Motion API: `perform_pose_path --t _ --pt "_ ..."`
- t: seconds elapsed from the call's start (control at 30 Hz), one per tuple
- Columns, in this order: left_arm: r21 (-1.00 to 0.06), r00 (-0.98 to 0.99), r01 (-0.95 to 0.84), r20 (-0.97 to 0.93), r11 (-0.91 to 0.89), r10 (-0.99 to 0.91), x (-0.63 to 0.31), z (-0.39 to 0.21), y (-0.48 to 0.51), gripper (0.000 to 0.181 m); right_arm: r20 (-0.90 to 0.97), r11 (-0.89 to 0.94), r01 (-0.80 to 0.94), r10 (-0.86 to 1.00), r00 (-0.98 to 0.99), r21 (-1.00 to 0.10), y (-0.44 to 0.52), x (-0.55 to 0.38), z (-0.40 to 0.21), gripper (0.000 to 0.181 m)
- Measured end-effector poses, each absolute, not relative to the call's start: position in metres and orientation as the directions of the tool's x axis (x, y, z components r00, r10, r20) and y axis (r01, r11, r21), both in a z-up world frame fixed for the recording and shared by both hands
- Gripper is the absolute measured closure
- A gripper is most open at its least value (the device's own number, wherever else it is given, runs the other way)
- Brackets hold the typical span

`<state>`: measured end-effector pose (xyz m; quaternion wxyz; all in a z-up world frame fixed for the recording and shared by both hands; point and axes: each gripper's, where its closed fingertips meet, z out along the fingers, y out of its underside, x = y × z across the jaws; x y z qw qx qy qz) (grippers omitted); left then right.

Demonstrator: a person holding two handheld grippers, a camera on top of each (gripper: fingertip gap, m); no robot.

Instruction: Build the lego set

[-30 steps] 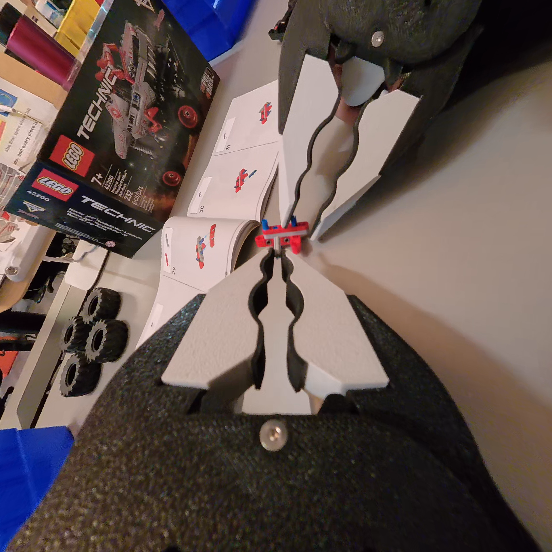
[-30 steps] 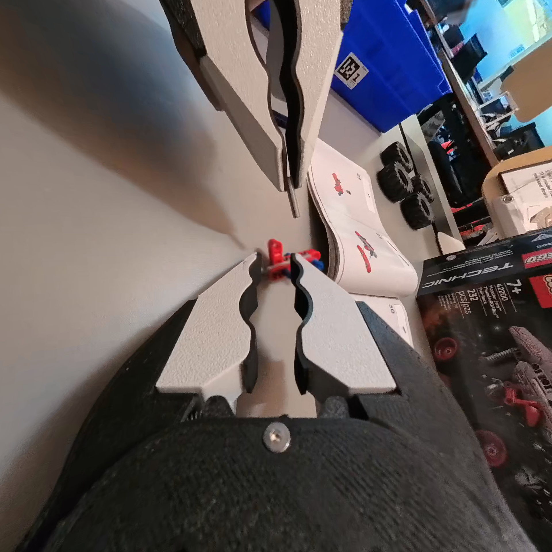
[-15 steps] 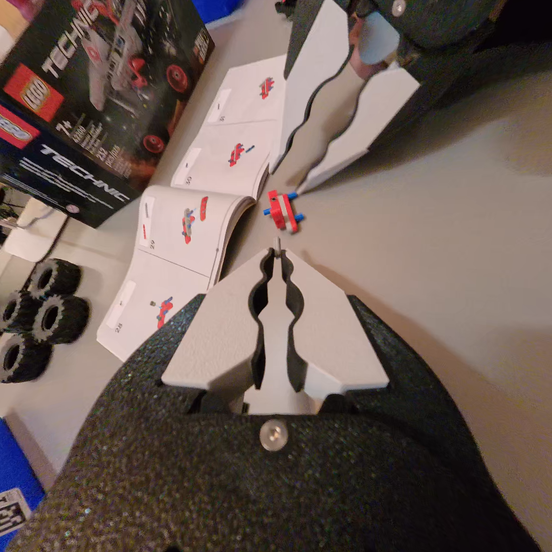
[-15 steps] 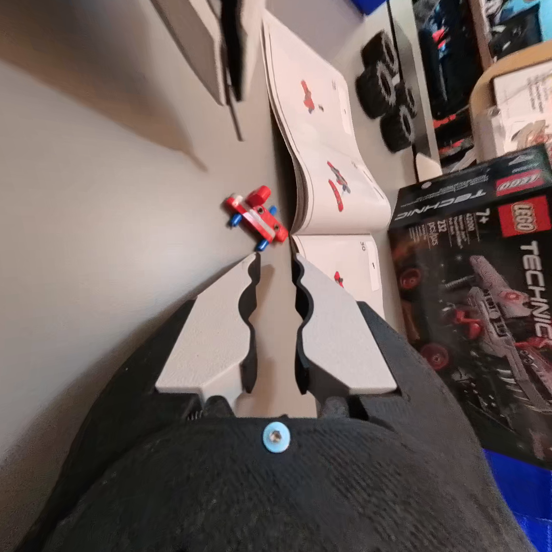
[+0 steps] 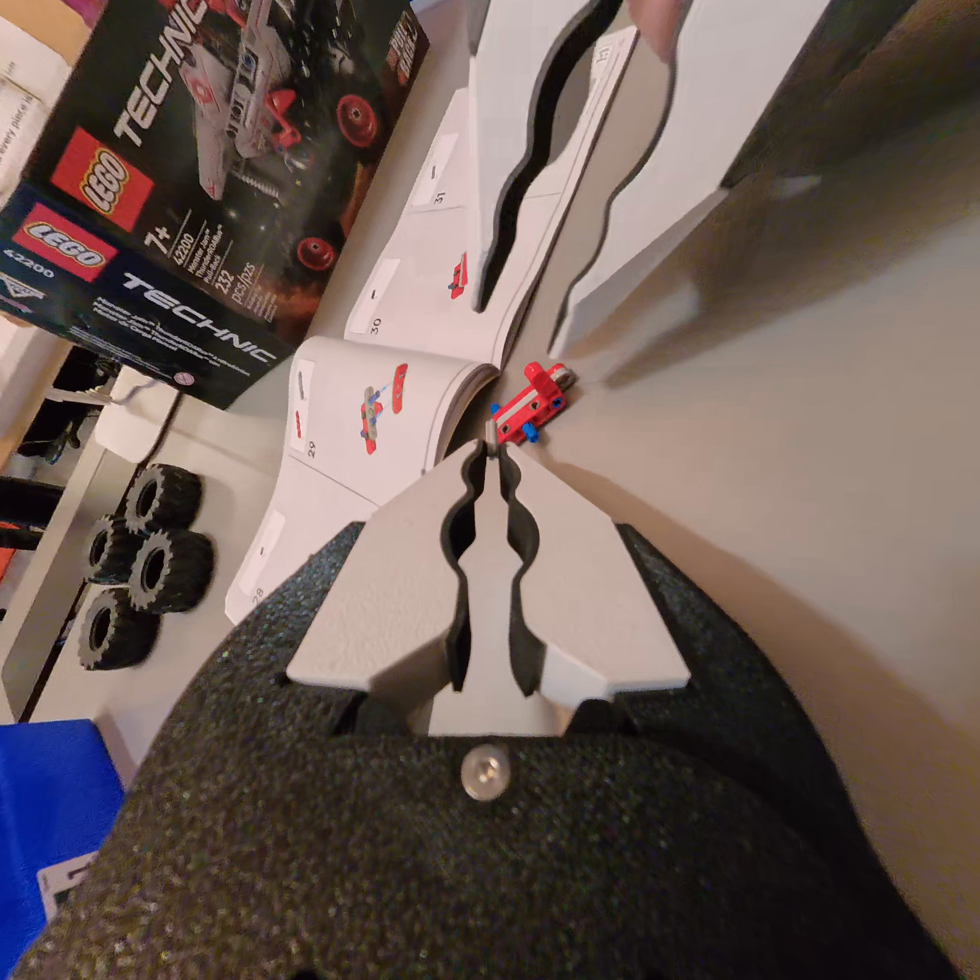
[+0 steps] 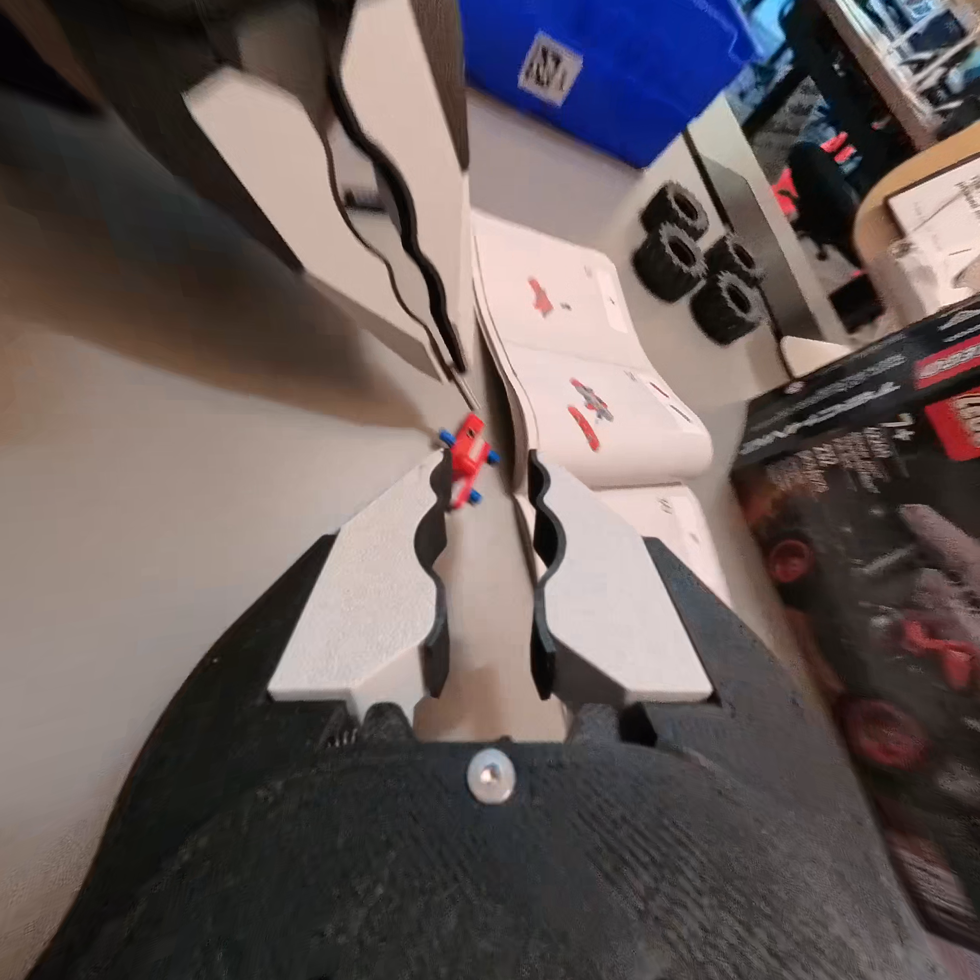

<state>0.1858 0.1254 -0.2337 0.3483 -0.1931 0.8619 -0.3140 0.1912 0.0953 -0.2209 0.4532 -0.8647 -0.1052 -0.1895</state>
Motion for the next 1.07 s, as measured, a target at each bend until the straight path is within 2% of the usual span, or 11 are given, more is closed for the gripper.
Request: perform_pose_path --t 0.03,0.13,0.2,0.33,0.4,0.47,0.53,0.67,0.87,0.93,1.07 --pt "-0.677 -0.683 -0.123 -0.472 0.725 -0.558 0.186 -0.234 0.128 0.180 0.362 -0.532 0.301 -0.012 0.932 -0.791 0.100 0.187 -0.218 0.157" --pt "-0.709 -0.689 -0.148 -0.426 0.689 -0.587 0.185 -0.233 0.134 0.180 0.297 -0.570 0.210 -0.063 0.953 -0.794 0.103 0.190 -0.233 0.149" --pt "-0.729 -0.692 -0.157 -0.400 0.666 -0.601 0.183 -0.231 0.135 0.180 0.310 -0.634 0.218 -0.037 0.950 -0.742 0.101 0.189 -0.248 0.156" --pt "-0.725 -0.687 -0.170 -0.399 0.668 -0.608 0.178 -0.231 0.143 0.180 0.505 -0.637 0.435 0.083 0.859 -0.636 0.108 0.178 -0.251 0.171" --pt "-0.721 -0.684 -0.174 -0.402 0.671 -0.609 0.175 -0.229 0.147 0.180 0.730 -0.626 0.669 0.223 0.646 -0.401 0.108 0.172 -0.251 0.174" --pt "-0.714 -0.688 -0.179 -0.400 0.676 -0.605 0.171 -0.226 0.153 0.180 0.866 -0.579 0.813 0.375 0.329 -0.058 0.103 0.167 -0.254 0.169" --pt "-0.727 -0.714 -0.173 -0.372 0.664 -0.594 0.166 -0.223 0.151 0.180 0.903 -0.566 0.821 0.387 0.185 0.075 0.102 0.161 -0.251 0.165" --pt "-0.790 -0.773 -0.169 -0.265 0.590 -0.577 0.156 -0.219 0.131 0.180 0.889 -0.565 0.815 0.299 0.348 -0.129 0.094 0.138 -0.244 0.149" --pt "-0.808 -0.721 -0.196 -0.265 0.555 -0.641 0.176 -0.227 0.126 0.180 0.554 -0.544 0.466 0.003 0.832 -0.697 0.081 0.155 -0.225 0.150" --pt "-0.812 -0.690 -0.201 -0.281 0.548 -0.668 0.187 -0.226 0.126 0.180 0.413 -0.544 0.312 -0.070 0.908 -0.779 0.075 0.166 -0.227 0.152" --pt "-0.798 -0.721 -0.232 -0.243 0.556 -0.649 0.193 -0.232 0.120 0.180 0.302 -0.596 0.196 -0.083 0.950 -0.779 0.068 0.169 -0.245 0.153"
